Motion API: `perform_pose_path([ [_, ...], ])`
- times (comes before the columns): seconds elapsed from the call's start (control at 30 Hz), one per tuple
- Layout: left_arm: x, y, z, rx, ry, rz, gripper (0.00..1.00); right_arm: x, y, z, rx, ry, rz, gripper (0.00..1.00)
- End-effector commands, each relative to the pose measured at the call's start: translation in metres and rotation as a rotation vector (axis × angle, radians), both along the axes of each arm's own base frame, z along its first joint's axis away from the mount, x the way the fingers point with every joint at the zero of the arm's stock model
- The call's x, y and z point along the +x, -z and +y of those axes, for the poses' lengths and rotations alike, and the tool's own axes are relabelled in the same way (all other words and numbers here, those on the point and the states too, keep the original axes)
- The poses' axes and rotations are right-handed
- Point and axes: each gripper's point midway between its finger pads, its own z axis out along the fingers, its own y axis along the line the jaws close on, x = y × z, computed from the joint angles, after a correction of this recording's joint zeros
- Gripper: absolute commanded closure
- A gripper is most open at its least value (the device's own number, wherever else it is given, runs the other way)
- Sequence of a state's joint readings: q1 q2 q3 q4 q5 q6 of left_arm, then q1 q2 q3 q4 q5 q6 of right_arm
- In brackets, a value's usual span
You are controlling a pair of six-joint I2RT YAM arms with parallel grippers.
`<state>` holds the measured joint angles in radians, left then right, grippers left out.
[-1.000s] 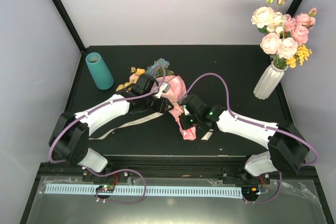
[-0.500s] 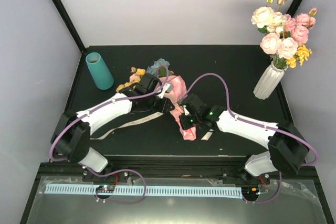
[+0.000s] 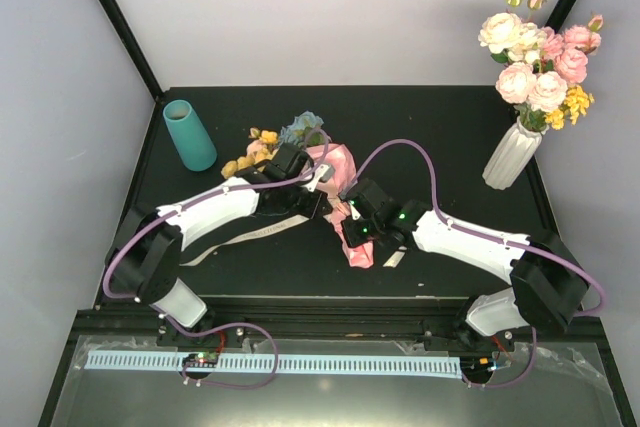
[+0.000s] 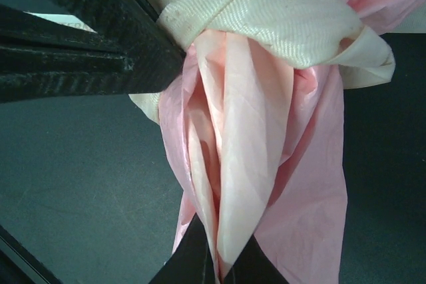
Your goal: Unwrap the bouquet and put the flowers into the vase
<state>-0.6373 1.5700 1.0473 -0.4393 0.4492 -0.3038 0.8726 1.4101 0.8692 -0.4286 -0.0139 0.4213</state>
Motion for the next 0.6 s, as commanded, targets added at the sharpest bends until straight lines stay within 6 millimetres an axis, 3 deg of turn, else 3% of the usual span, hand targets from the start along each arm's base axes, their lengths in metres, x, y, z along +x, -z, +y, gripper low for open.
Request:
perform_pose_path([
  [0.0,0.009,-0.016,-0.008,-0.008,0.021,-0.062,0.98,0.005,-0.007,0.003,0.022,0.004,-0.025,0.98],
  [0.17,0.004,-0.040,0.002,-0.010,0.012,-0.109,0.98,0.006,-0.006,-0.003,0.007,0.032,-0.026,0.98],
  [0.33,0.005,-0.062,0.030,0.015,-0.067,-0.165,0.98,0.011,-0.006,-0.010,-0.017,0.073,-0.037,0.98],
  [0.57,0.000,-0.064,0.074,0.020,-0.170,-0.180,0.98,0.020,-0.001,-0.021,-0.036,0.149,-0.005,0.98],
])
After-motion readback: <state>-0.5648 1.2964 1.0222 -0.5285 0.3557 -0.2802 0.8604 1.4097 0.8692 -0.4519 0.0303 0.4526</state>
